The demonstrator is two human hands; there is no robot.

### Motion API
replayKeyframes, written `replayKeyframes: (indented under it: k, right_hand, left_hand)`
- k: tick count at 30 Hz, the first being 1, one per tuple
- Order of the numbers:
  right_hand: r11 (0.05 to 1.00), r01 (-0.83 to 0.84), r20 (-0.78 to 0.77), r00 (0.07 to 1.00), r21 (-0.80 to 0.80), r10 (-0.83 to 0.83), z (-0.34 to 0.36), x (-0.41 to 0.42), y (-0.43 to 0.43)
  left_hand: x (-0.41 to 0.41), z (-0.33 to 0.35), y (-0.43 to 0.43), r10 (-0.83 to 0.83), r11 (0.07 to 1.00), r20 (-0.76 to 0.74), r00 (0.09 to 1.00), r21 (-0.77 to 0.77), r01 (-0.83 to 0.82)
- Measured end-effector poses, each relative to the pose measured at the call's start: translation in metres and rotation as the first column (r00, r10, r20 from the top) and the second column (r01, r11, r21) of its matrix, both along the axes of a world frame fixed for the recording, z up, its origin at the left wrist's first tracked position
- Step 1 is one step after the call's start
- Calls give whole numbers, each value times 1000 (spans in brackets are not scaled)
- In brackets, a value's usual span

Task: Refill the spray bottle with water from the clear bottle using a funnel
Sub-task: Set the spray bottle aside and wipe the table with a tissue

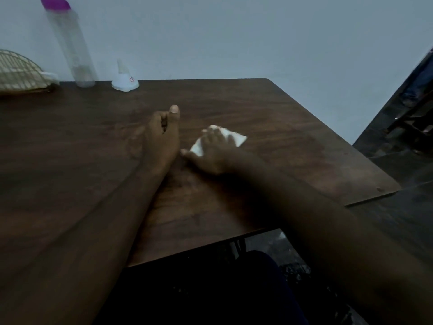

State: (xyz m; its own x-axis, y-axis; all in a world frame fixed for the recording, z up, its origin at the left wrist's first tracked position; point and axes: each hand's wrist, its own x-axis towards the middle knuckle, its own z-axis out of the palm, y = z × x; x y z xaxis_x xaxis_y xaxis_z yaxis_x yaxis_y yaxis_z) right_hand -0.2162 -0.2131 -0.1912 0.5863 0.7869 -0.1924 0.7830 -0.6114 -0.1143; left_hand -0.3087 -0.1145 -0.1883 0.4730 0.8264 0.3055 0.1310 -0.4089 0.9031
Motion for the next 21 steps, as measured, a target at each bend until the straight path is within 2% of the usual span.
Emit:
replayKeyframes:
  k: [3,5,6,8,11,14,18,21]
  right_hand:
    - [972,-227,19,974,66,226,-9,-27,17]
    - [961,-263,15,965,82,263,-7,-14,15]
    - [969,-231,14,973,84,230,-5,0,13]
    - [994,-66,40,997,84,63,-3,42,2]
    - [984,177,86,980,14,-177,-2,93,-29]
    - [970,243,32,969,4,-243,-7,85,-50]
    - [998,-48,35,998,28,47,-8,16,-44]
    - [961,-274,29,962,49,273,-3,-12,-22]
  left_hand:
    - [-1,-3,4,49,999,66,997,-1,-49]
    - [0,-4,7,58,998,78,995,-18,-57]
    - [-1,-3,6,54,998,71,996,-24,-52]
    - [-1,-3,6,33,999,58,998,-36,-31]
    - [-1,-1,6,20,996,72,997,-85,-14]
    - [2,-1,9,38,989,84,996,-144,-25]
    - [5,-1,15,76,985,109,991,-160,-58]
    - [0,1,15,102,988,121,987,-126,-86]
